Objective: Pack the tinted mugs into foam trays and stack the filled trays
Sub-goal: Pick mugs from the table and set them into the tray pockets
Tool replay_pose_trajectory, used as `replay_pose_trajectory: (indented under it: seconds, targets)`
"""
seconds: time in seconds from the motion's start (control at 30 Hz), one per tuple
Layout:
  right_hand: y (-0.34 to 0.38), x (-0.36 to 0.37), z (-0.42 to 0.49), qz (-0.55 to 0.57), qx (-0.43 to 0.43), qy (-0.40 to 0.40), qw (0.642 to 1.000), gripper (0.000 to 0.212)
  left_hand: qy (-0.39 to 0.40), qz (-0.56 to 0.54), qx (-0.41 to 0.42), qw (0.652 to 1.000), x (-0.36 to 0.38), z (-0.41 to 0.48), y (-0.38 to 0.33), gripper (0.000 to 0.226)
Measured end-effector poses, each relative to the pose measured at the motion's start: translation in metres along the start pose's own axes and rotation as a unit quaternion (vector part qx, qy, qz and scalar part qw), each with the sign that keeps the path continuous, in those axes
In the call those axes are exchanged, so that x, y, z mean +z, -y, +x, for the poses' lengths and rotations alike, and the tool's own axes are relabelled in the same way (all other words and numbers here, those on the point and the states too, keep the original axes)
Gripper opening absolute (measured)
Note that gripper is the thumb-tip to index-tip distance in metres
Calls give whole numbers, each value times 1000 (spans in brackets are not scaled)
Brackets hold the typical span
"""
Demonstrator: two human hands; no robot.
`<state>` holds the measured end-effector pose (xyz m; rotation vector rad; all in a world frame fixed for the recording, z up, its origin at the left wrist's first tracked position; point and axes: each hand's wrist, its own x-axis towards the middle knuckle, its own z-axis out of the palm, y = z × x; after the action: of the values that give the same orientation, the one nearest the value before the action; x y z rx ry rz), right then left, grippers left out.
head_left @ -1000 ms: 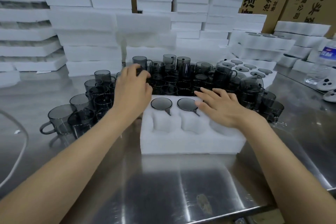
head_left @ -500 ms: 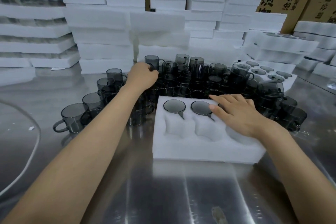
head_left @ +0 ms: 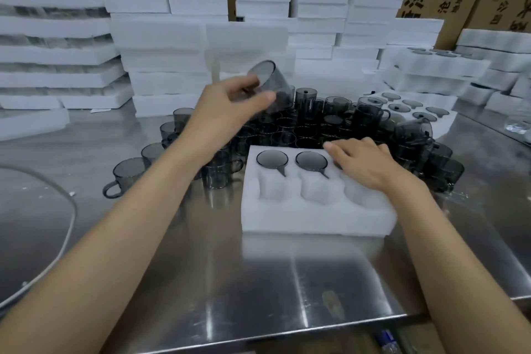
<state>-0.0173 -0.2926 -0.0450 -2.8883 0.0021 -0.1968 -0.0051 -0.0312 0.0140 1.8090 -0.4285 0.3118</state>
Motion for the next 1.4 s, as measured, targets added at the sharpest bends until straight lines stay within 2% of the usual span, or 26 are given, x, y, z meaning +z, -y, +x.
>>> replay_pose_trajectory:
  seconds: [0.07, 0.13, 0.2, 0.27, 0.37, 0.5, 0.63, 0.73, 0.87, 1.07, 1.23, 1.4]
  targets:
    - [8, -7, 1, 30, -8, -98, 995, 63, 15, -9, 29, 999, 7, -20, 8, 48]
    - [24, -18, 0, 202, -30, -160, 966, 57, 59, -9, 43, 997, 12, -30, 16, 43]
    - [41, -23, -2, 400, -72, -150, 901, 41, 128, -40, 38, 990, 14, -32, 21, 42]
    - [55, -17, -9, 465, -131, -139, 864, 28, 182, -74, 30, 980, 14, -32, 25, 43]
    - [65, 0, -18, 442, -215, -92, 866, 29, 219, -69, 42, 972, 11, -29, 33, 48]
    - [59, 8, -21, 456, -235, -13, 858, 31, 255, -104, -2, 961, 6, -29, 40, 61]
    - [56, 12, -25, 453, -244, 19, 857, 33, 280, -90, 14, 955, 4, -30, 43, 58]
    - [58, 12, -28, 438, -261, 23, 860, 25, 242, -87, 22, 966, 5, -29, 45, 53]
    - [55, 11, -30, 472, -252, 61, 842, 21, 212, -76, 38, 974, 5, -27, 49, 59]
    - [59, 11, -32, 476, -265, 56, 837, 19, 153, -65, 75, 983, 7, -29, 49, 43]
    - [60, 7, -34, 422, -291, 57, 857, 24, 145, -26, 100, 984, 6, -31, 47, 27]
    - [60, 8, -34, 396, -271, 69, 875, 14, 167, 27, 88, 982, 8, -32, 53, 25]
